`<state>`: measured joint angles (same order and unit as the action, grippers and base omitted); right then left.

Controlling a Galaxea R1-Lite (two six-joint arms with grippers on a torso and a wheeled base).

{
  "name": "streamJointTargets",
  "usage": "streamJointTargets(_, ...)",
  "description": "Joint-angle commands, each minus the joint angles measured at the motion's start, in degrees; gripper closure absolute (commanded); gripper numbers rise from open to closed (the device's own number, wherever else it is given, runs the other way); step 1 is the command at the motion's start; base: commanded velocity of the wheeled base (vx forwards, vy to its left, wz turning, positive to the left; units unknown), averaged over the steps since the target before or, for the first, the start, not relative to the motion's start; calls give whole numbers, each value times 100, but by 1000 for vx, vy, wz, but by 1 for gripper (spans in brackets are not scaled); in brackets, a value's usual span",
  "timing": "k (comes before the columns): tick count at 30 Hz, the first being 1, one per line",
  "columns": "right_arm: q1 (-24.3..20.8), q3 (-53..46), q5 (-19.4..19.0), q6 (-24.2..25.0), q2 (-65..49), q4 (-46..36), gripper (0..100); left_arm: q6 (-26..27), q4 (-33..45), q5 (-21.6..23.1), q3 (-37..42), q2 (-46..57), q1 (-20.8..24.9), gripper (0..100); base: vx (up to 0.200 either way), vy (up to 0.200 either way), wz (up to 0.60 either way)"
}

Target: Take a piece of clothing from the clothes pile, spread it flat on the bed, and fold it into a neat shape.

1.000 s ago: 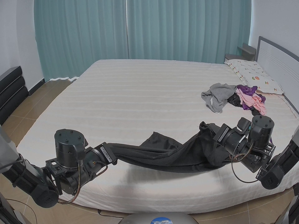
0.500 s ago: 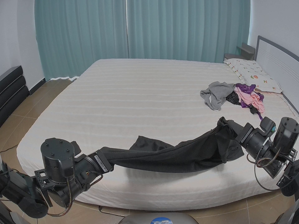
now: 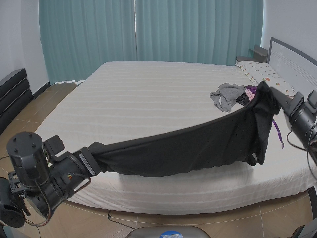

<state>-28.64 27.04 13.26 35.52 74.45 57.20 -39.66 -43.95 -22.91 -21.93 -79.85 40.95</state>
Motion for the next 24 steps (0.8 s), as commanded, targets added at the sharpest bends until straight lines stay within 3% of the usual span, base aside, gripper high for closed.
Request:
streamJointTargets(1,77,1489,-43,-46,-572,-974,100,107,985,5,-1296,479,-386,100,0,0,0)
streamJointTargets(5,104,1998,-70,-46,-167,-1369,100,72,1600,58,-1911,382,-403,100,0,0,0)
streamJointTargets(8,394,2262,-70,-63,571,-1343,100,63,1934,199,-2368,48,-526,100,0,0,0)
streamJointTargets(13,816,3027,-70,-37,1626,-1229,100,54,1969,647,-3028,-690,-1019,100,200,0,0)
streamJointTargets(24,895,4046,-52,-37,3216,-1220,100,46,1951,893,-4170,-2553,-1836,100,200,0,0)
